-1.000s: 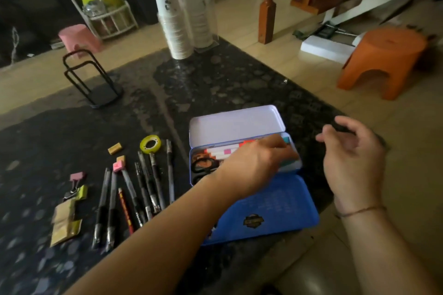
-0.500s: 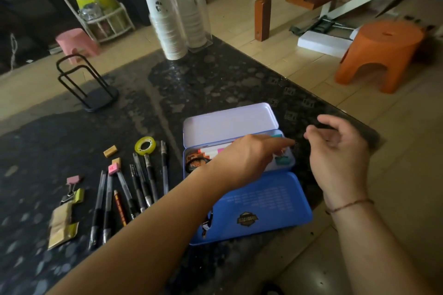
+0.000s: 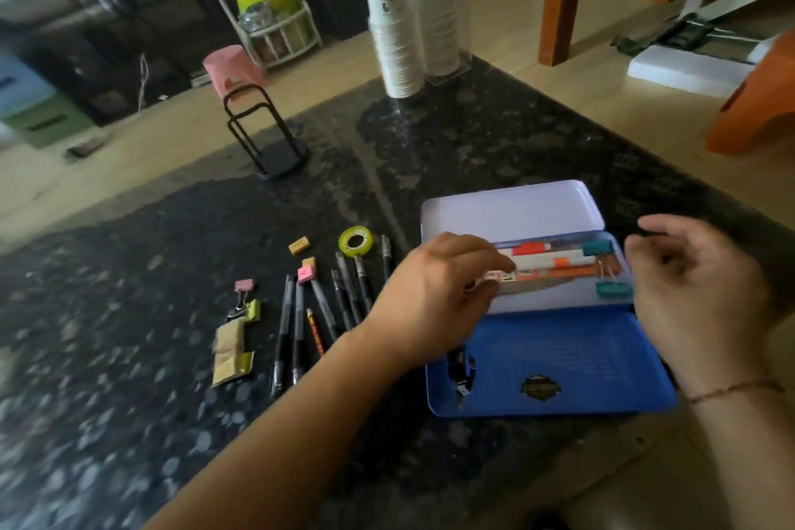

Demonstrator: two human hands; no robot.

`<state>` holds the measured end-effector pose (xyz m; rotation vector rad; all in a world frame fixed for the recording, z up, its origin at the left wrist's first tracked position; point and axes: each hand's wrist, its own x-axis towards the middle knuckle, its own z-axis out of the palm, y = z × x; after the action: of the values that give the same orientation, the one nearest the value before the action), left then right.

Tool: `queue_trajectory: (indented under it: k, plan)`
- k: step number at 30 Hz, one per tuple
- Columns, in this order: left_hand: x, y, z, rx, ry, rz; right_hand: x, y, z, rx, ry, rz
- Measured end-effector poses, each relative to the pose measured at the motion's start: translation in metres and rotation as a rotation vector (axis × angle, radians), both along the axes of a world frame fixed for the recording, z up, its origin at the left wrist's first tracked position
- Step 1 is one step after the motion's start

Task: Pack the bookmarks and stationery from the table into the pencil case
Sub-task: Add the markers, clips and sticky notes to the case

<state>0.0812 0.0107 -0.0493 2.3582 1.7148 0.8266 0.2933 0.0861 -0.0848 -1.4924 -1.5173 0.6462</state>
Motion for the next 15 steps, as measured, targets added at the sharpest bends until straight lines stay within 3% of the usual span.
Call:
queue_trajectory:
  k: [6, 10, 12, 15]
  plan:
    - [-0.094, -0.077, 0.004, -0.067, 0.063, 0.643, -0.036, -0.020, 0.005, 0.116, -0.142, 0.129]
    - [-0.147, -0.127, -0.003, -0.437, 0.212, 1.116, -0.057, -0.028, 0.009, 0.163, -0.164, 0.177]
    - [-0.160, -0.140, -0.007, -0.628, 0.251, 1.160, -0.064, -0.032, 0.010, 0.184, -0.172, 0.193]
    - [-0.167, -0.146, -0.011, -0.692, 0.239, 1.109, -0.070, -0.035, 0.010, 0.188, -0.187, 0.210]
